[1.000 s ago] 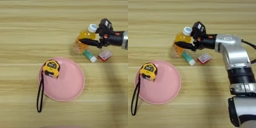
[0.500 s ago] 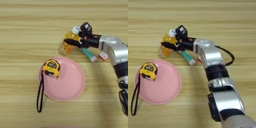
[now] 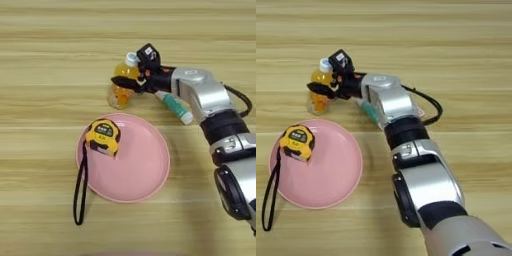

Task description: Move the objects on the table

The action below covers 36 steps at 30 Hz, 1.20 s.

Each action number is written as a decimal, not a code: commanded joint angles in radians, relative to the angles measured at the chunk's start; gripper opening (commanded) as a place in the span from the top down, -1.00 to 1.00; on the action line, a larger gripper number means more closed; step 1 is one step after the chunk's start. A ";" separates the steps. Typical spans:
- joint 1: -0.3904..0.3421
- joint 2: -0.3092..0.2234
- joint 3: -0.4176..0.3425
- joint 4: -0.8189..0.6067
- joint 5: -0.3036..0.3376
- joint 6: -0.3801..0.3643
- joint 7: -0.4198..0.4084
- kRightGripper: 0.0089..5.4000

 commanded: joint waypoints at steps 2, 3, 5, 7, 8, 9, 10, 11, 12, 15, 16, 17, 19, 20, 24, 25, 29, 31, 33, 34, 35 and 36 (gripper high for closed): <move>-0.226 -0.003 0.007 -0.036 -0.044 -0.118 -0.068 -0.33; -0.226 -0.001 0.009 -0.031 -0.049 -0.122 -0.069 -0.33; -0.226 0.005 0.014 -0.024 -0.058 -0.129 -0.071 -0.33; -0.226 0.015 0.020 -0.012 -0.067 -0.136 -0.075 -0.33; -0.226 0.019 0.022 -0.004 -0.071 -0.140 -0.076 -0.33; -0.227 0.023 0.023 0.004 -0.074 -0.145 -0.078 -0.33; -0.228 0.027 0.024 0.015 -0.077 -0.150 -0.079 -0.33; -0.230 0.030 0.025 0.026 -0.080 -0.155 -0.081 -0.33; -0.231 0.032 0.024 0.035 -0.081 -0.159 -0.082 -0.33; -0.237 0.037 0.021 0.067 -0.084 -0.172 -0.085 -0.33; -0.240 0.039 0.019 0.080 -0.084 -0.175 -0.086 -0.33; -0.243 0.041 0.016 0.090 -0.084 -0.178 -0.086 -0.33; -0.248 0.043 0.013 0.109 -0.082 -0.183 -0.085 -0.33; -0.251 0.043 0.012 0.118 -0.082 -0.186 -0.084 -0.33; -0.264 0.044 0.002 0.159 -0.077 -0.193 -0.085 -0.51; -0.267 0.044 0.000 0.168 -0.076 -0.196 -0.084 -0.56; -0.277 0.043 -0.006 0.200 -0.078 -0.208 -0.087 -0.71; -0.282 0.042 -0.009 0.213 -0.078 -0.211 -0.089 -0.78; -0.287 0.042 -0.011 0.225 -0.078 -0.217 -0.090 -0.87; -0.289 0.041 -0.012 0.230 -0.078 -0.219 -0.091 -0.90; -0.290 0.041 -0.013 0.234 -0.078 -0.220 -0.092 -0.95; -0.293 0.041 -0.014 0.240 -0.078 -0.223 -0.094 -0.99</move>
